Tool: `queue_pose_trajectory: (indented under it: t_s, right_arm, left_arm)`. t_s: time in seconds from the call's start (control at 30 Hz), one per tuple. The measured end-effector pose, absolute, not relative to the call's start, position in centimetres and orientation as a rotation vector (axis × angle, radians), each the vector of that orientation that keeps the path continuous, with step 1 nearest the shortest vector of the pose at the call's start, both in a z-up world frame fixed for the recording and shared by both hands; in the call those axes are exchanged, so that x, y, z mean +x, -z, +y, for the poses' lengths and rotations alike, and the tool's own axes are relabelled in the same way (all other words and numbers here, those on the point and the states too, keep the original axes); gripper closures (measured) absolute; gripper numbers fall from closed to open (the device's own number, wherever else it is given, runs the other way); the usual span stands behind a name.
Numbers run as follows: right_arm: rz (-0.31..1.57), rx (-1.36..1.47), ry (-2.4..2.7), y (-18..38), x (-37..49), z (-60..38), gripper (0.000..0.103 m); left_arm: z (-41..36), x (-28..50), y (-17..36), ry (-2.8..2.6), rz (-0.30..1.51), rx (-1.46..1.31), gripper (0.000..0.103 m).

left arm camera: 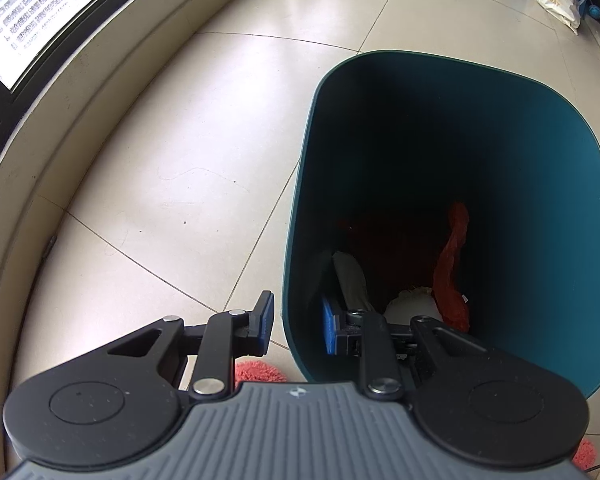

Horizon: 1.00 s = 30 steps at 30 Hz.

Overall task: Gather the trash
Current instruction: 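Move the right gripper to the orange mesh net and grasp it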

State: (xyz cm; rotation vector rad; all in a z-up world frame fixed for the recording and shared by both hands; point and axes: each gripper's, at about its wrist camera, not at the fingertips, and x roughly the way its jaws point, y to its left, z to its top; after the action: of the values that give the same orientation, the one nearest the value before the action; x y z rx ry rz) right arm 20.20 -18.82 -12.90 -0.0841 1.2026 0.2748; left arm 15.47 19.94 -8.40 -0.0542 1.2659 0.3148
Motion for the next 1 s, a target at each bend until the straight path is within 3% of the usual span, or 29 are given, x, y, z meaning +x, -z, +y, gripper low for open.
queue_pose_trajectory:
  t_s: [0.23,0.7,0.8,1.0]
  right_arm:
    - [1.264,-0.162,-0.328,18.8,21.8,-16.6,0.007]
    - [1.323,-0.312,-0.338,28.9,24.2,-12.3,0.007]
    - [1.338,-0.315,-0.307,30.4,24.6,-12.1,0.009]
    - [1.337,-0.365,-0.309,31.0,23.7,-11.7,0.034]
  left_arm:
    - [19.7,15.7,8.2,-0.305,1.269,-0.043,0.079]
    - [19.2,15.8,8.4,-0.315,1.272,-0.009,0.079]
    - [19.0,16.0,8.4,-0.318,1.276,-0.009,0.079]
    - [18.9,16.2,8.3,-0.323,1.279,-0.008,0.079]
